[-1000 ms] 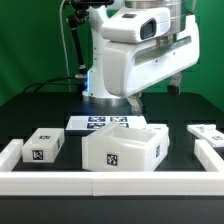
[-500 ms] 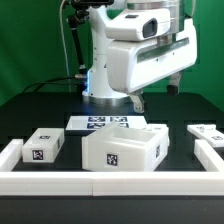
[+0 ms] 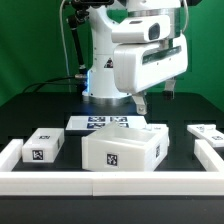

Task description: Assemble cabinet

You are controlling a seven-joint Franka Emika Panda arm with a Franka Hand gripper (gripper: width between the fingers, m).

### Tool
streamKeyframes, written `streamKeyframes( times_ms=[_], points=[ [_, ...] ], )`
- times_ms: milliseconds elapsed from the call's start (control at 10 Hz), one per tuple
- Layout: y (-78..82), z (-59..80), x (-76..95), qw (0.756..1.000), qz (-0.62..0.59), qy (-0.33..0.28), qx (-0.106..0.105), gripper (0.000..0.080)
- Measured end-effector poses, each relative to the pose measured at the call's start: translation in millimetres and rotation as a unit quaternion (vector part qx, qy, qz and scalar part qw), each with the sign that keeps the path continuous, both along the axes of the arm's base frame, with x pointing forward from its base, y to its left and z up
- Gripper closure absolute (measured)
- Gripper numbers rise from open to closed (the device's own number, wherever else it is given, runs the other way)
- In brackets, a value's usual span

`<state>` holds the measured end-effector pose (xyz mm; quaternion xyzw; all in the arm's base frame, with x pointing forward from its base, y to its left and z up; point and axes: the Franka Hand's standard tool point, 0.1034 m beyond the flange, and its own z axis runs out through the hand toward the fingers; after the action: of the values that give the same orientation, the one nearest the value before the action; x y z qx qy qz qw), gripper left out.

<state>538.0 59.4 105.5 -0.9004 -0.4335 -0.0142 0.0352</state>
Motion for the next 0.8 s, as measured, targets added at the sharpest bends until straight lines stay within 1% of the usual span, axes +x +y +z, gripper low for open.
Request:
streamKeyframes(
  times_ms=[200,300,400,600,800],
  points=[
    [-1.8,-3.9,-3.8,1.000,0.014,-0.001,0.000,0.0001],
    [-1.2,-11.4,-11.7,1.000,0.024,-0.012,-0.001,0.0001],
    [-0.6,-19.1,-21.7,1.000,0.025,-0.010,-0.001,0.0001],
    [0.4,-32.4,-31.4,1.000,0.025,-0.019,-0.001,0.0001],
    [3.4,-48.0,-36.3,1.000,0.023,-0.020,0.001,0.0001]
  ],
)
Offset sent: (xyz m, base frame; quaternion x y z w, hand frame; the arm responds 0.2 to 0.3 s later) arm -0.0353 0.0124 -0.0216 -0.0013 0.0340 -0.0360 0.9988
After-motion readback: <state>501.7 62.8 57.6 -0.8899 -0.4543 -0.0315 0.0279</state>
